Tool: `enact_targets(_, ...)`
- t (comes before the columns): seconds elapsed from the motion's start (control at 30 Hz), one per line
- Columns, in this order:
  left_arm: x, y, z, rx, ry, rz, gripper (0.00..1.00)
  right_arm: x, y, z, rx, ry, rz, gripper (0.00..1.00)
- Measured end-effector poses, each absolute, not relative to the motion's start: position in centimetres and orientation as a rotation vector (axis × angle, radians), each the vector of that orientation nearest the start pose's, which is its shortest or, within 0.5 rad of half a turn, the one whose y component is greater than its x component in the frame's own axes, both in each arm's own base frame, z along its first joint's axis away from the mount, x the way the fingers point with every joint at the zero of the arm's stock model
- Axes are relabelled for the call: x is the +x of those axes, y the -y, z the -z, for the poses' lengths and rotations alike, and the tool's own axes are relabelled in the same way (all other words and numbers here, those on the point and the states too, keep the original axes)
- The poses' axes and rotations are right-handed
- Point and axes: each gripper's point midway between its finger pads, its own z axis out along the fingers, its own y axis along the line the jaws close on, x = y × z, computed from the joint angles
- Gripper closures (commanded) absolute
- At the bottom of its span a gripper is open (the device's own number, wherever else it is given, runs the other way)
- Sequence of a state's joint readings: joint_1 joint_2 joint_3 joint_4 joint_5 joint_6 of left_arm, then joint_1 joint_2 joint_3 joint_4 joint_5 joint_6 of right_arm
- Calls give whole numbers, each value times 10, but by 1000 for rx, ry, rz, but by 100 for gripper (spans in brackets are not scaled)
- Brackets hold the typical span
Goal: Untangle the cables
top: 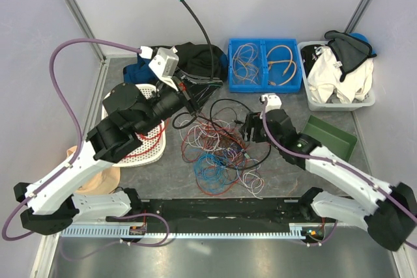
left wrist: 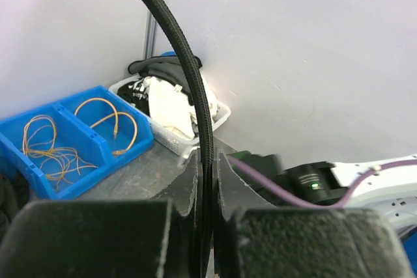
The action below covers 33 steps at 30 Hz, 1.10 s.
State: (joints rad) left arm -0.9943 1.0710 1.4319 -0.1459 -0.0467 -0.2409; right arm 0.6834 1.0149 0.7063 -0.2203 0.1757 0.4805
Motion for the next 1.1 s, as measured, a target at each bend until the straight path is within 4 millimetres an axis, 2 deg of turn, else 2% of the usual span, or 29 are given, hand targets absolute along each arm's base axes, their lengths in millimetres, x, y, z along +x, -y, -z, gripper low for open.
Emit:
enact_targets(0.1, 193, 302, -495, 500, -1359, 999, 98, 276, -205, -141, -104, -2167, -469, 28)
enact_targets(0.23, 193, 309, -473, 533, -1402, 999, 98, 297, -217, -123, -59, -2179, -456, 28)
enact_targets(0.3, 193, 312, -462, 548, -1425, 1000, 98, 310, -226, -118, -31, -2186, -462, 27)
enact_targets(0.47, 191, 317, -440, 575, -1472, 1013, 98, 364, -267, -119, 65, -2165, -565, 26)
enact_targets(0.53, 190, 317, -432, 577, -1486, 1012, 98, 379, -281, -116, 90, -2161, -614, 26)
enact_targets(0.7, 186, 315, -423, 587, -1500, 1018, 98, 410, -312, -97, 108, -2195, -669, 26)
enact_targets(0.83, 183, 311, -427, 588, -1488, 1027, 98, 423, -326, -81, 93, -2222, -679, 29)
enact_targets(0.93, 181, 308, -430, 584, -1476, 1030, 98, 426, -332, -72, 82, -2249, -679, 36)
enact_targets(1.0, 179, 306, -432, 582, -1470, 1033, 98, 427, -335, -66, 77, -2265, -680, 44)
enact_targets(1.03, 179, 305, -433, 581, -1468, 1033, 98, 427, -336, -63, 74, -2275, -680, 56)
enact_targets(1.1, 179, 305, -433, 581, -1467, 1033, 98, 426, -337, -58, 66, -2288, -681, 73)
